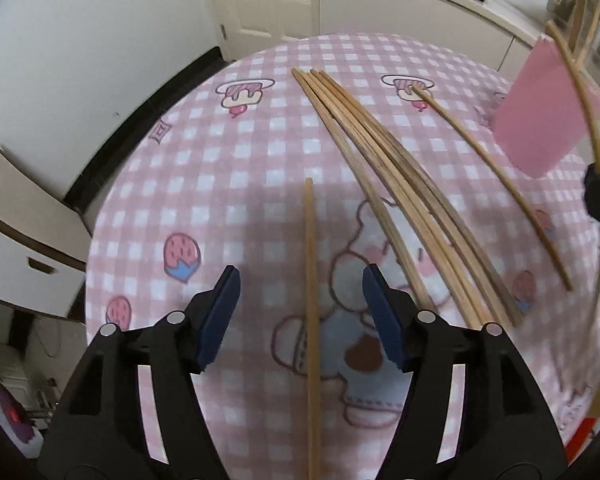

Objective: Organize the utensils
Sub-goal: 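Lift both held chopsticks upright and carry them above the pink cup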

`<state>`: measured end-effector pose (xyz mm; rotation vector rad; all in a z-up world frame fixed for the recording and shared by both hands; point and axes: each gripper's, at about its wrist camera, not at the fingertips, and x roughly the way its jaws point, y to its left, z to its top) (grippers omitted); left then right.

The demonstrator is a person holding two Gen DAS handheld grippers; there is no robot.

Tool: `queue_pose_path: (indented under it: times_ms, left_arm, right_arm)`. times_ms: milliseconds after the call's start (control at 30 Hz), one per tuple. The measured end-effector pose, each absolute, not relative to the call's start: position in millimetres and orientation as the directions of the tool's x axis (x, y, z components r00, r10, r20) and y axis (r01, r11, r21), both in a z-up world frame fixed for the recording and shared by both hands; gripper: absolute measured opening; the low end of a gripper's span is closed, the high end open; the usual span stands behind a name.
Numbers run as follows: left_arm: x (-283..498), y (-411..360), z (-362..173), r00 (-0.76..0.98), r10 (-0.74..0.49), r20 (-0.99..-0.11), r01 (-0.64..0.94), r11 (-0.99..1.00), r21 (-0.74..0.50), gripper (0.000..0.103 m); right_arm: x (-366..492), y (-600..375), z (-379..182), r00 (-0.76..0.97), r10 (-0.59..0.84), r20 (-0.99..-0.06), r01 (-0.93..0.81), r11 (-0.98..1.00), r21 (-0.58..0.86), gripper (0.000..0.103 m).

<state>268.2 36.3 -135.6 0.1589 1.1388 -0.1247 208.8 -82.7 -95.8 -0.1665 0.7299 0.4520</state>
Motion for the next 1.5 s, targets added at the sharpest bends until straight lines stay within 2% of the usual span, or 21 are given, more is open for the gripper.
queue_pose_path:
  times_ms: [67, 167, 200, 233, 333, 500, 633, 767, 867, 1133, 1200, 1400, 1500]
  left_arm:
    - [271, 38, -136, 0.407, -0.04, -0.912, 0.179, 0.983, 0.037, 0.044]
    - [275, 35, -135, 0.405, -0.047, -0.913, 0.191, 0.981, 0.034, 0.024]
    - [275, 33, -135, 0.409, -0.051, -0.911, 0.201, 0.979, 0.035, 0.007]
    - [275, 32, -135, 0.412, -0.053, -0.91, 0.205, 0.978, 0.036, 0.006]
    - [275, 34, -127, 0.454, -0.081, -0.887, 0.188, 0.982, 0.007, 0.006]
    - [257, 41, -81, 0.572, -0.161, -0.804, 0.189, 0.98, -0.062, 0.006]
    - [233, 41, -31, 0.685, -0.23, -0.691, 0.217, 0.97, -0.107, 0.006]
    - [211, 39, 3, 0.789, -0.303, -0.535, 0.245, 0.953, -0.178, 0.006]
    - [203, 33, 13, 0.828, -0.329, -0.455, 0.261, 0.943, -0.208, 0.006]
    - [206, -9, 31, 0.842, -0.441, -0.31, 0.361, 0.888, -0.285, 0.006]
    - [205, -21, 38, 0.85, -0.468, -0.243, 0.394, 0.87, -0.298, 0.006]
    - [205, -52, 59, 0.902, -0.426, -0.073, 0.388, 0.873, -0.296, 0.006]
    - [212, -68, 66, 0.912, -0.409, -0.016, 0.387, 0.875, -0.292, 0.006]
  right_arm:
    - [210, -85, -96, 0.654, 0.34, -0.676, -0.452, 0.892, 0.011, 0.005]
    - [211, -88, -94, 0.656, 0.338, -0.675, -0.449, 0.893, 0.011, 0.005]
    - [210, -89, -93, 0.657, 0.338, -0.674, -0.448, 0.894, 0.011, 0.005]
    - [210, -90, -92, 0.66, 0.337, -0.672, -0.447, 0.895, 0.01, 0.005]
    - [207, -94, -87, 0.669, 0.339, -0.662, -0.443, 0.896, 0.011, 0.005]
    - [199, -106, -70, 0.701, 0.342, -0.625, -0.429, 0.903, 0.013, 0.005]
    - [192, -117, -51, 0.732, 0.348, -0.586, -0.415, 0.91, 0.021, 0.005]
    - [183, -127, -33, 0.765, 0.347, -0.542, -0.4, 0.916, 0.021, 0.005]
    - [179, -136, -22, 0.787, 0.342, -0.514, -0.386, 0.922, 0.023, 0.005]
    - [174, -167, 15, 0.848, 0.32, -0.423, -0.336, 0.941, 0.036, 0.005]
    - [172, -173, 24, 0.861, 0.309, -0.403, -0.325, 0.945, 0.03, 0.005]
    - [167, -194, 49, 0.907, 0.256, -0.335, -0.27, 0.963, 0.003, 0.005]
    - [170, -202, 58, 0.924, 0.236, -0.3, -0.248, 0.969, -0.002, 0.005]
